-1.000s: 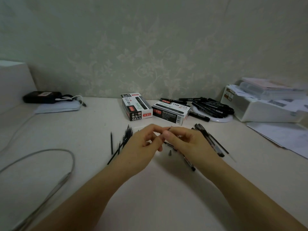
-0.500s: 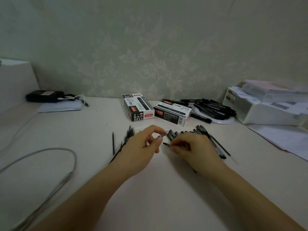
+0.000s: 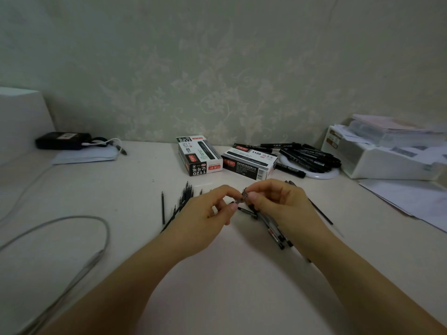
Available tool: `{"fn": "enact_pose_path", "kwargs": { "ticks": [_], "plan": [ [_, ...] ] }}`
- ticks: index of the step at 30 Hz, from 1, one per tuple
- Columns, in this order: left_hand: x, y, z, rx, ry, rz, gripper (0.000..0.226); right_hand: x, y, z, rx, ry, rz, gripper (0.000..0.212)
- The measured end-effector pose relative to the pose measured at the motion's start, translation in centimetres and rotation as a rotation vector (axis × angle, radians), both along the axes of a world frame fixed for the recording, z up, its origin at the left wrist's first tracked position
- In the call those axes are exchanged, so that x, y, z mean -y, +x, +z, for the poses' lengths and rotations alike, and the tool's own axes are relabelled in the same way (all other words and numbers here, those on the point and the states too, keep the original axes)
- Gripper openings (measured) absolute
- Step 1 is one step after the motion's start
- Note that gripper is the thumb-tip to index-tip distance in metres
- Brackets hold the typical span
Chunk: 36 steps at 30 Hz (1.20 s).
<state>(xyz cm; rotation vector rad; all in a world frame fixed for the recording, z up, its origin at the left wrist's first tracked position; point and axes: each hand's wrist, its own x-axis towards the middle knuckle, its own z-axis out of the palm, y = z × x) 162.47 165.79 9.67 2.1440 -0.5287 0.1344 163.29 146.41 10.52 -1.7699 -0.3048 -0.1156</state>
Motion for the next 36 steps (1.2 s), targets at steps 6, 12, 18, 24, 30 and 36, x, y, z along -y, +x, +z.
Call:
{"fn": "enact_pose_path", "kwargs": {
  "ticks": [6,12,18,24,30,36],
  "plan": [
    [-0.07,0.1,-0.32,0.025,0.021,-0.016,0.014,0.08,-0.2,0.04,-0.021,-0.04,0.074,0.01],
    [-0.17,-0.02,-0.1,0.128,0.063,0.014,0.011,0.35,-0.03,-0.07,-0.033,-0.05,0.107,0.009],
    [0.05,-0.05,0.05,0.242,0.151,0.033,0.014,0.02,0.01,-0.56,0.047,-0.189,0.085,0.023],
    [0.08,0.04,-0.25,0.255,0.159,0.057,0.015,0.05,0.03,-0.59,0.154,-0.287,0.012,0.034],
    [0.21,-0.06,-0.45,0.259,0.204,0.018,0.018,0.1,0.26,-0.94,0.151,-0.301,0.074,0.011],
    [-0.18,0.1,-0.29,0.255,0.109,0.071,0.013,0.45,0.55,-0.89,0.141,-0.286,0.098,0.006]
  ]
}}
